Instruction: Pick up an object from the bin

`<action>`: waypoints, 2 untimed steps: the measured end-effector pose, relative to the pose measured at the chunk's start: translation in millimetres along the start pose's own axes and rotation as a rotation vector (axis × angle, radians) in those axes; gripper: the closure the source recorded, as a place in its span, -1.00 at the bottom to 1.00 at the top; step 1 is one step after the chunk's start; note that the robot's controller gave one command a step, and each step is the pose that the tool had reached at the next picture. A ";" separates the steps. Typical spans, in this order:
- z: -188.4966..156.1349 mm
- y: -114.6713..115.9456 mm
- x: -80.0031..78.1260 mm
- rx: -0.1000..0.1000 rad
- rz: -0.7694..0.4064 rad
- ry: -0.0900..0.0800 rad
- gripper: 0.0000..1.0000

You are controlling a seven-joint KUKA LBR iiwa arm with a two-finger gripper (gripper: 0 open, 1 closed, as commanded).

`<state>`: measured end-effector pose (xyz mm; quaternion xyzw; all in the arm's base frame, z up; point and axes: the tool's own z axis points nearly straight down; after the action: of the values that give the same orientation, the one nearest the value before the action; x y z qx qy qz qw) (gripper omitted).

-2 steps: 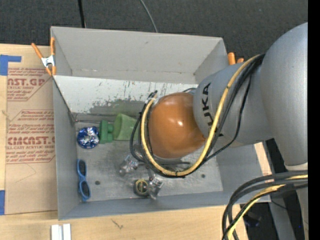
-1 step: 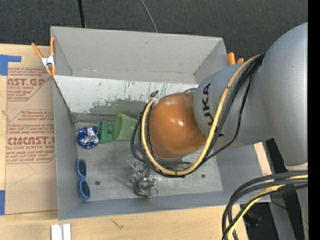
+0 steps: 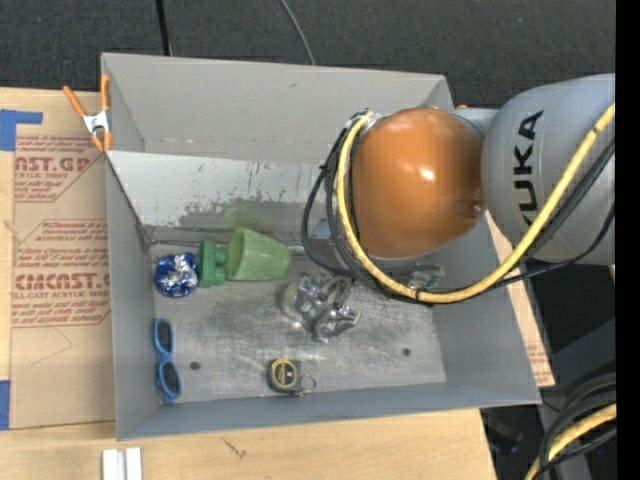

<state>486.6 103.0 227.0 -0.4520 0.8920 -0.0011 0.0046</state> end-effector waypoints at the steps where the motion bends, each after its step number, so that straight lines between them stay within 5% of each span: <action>1: 84.8 -10.4 15.1 -0.009 0.190 0.011 1.00; 2: 83.0 -10.7 13.8 -0.007 0.189 0.007 -1.00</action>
Offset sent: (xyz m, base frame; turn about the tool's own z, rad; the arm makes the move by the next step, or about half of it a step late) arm 0.0015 -0.0181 -0.0823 0.1889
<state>487.9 85.7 144.1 -0.3656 0.9308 0.0009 -0.0001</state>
